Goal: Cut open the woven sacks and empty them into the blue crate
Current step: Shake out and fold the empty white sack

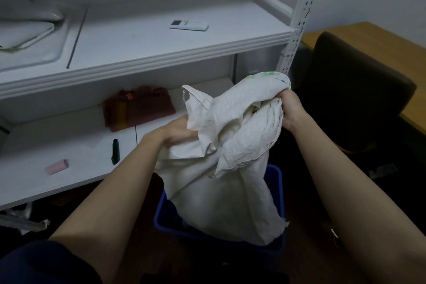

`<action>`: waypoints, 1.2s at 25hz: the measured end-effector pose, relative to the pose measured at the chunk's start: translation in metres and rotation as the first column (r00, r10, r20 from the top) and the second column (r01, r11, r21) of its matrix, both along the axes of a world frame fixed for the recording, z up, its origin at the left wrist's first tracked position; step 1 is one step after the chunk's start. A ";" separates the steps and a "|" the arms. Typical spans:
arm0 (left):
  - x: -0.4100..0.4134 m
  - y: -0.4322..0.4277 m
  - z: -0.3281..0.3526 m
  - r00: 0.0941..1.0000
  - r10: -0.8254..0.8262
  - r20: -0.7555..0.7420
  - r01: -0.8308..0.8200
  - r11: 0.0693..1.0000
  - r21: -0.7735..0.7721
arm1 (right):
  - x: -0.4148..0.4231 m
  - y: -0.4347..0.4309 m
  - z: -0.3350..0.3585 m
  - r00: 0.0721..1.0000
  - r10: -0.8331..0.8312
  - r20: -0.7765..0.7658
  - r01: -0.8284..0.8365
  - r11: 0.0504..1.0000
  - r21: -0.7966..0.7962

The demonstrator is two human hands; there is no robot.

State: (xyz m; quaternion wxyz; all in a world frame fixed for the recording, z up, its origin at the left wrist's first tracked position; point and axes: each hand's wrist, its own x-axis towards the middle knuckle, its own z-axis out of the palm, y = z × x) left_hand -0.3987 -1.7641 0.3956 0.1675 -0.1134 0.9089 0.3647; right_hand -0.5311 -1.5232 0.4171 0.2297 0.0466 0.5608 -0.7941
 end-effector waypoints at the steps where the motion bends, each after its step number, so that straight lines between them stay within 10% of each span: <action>1: 0.004 -0.006 -0.005 1.000 0.020 0.024 -0.021 1.000 0.004 | 0.000 0.002 -0.002 1.000 -0.014 0.009 0.014 1.000 0.011; 10: 0.035 0.011 -0.079 0.928 0.019 0.372 0.041 0.987 -0.154 | 0.017 0.003 -0.001 0.998 0.032 0.044 -0.029 0.997 -0.067; 19: 0.022 -0.008 0.000 0.907 0.422 0.008 -0.398 0.848 0.350 | 0.008 -0.005 0.034 0.990 -0.136 0.030 0.139 0.950 -0.278; 30: 0.014 -0.002 0.127 0.729 0.584 -0.358 -0.338 0.761 0.554 | 0.006 -0.034 0.113 0.987 -0.125 -0.102 0.072 0.906 -0.417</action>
